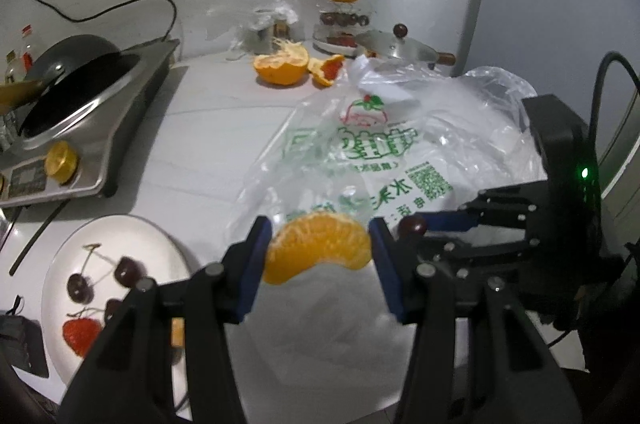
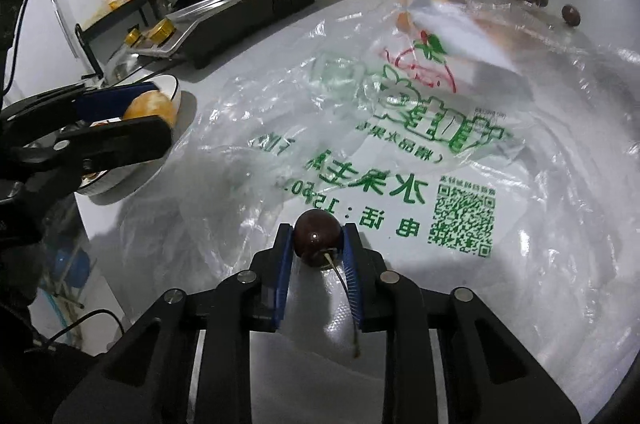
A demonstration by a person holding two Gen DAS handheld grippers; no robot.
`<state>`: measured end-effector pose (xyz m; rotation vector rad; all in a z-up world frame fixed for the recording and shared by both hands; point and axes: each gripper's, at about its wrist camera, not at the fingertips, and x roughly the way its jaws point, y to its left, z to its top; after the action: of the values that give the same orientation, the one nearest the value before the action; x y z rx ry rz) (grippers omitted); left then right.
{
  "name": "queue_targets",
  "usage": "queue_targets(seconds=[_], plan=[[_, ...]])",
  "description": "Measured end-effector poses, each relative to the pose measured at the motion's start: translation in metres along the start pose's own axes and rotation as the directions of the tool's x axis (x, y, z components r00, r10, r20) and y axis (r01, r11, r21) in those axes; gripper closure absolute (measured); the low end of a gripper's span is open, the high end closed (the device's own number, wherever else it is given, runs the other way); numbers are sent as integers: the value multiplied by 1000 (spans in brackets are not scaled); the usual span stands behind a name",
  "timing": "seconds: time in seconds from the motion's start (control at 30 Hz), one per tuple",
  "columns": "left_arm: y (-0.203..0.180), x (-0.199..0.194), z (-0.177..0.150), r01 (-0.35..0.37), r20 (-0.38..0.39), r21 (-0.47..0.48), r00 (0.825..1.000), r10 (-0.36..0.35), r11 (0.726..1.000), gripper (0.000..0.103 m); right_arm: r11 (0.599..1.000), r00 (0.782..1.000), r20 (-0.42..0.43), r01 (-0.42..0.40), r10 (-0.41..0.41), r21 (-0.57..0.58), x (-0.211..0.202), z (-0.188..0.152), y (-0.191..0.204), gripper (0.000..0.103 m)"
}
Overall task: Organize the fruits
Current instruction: 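Carry the orange segment and cherry in both tools over the white plate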
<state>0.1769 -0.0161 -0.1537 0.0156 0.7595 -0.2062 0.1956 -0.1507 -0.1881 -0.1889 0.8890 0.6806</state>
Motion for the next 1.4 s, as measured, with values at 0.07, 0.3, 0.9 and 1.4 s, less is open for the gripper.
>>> queue_targets(seconds=[0.07,0.3,0.9,1.4], plan=[[7,-8,-4,-5,11,-9,1000,5,1000,52,1000,1000,17,14,-14,-13,-6,3,7,77],[24,-31,-13,-23,46,-25,999,24,999,52,997,996,75,52,-47,-60,-26,18,33,77],[79,-88,-52,-89,103,-105,990,100,990,52,980,992,123,19,6,-200,-33,41,122,77],[120,-108,-75,-130,115,-165,982,150,978,52,966,991,126,-17,51,-259,-24,53,167,77]])
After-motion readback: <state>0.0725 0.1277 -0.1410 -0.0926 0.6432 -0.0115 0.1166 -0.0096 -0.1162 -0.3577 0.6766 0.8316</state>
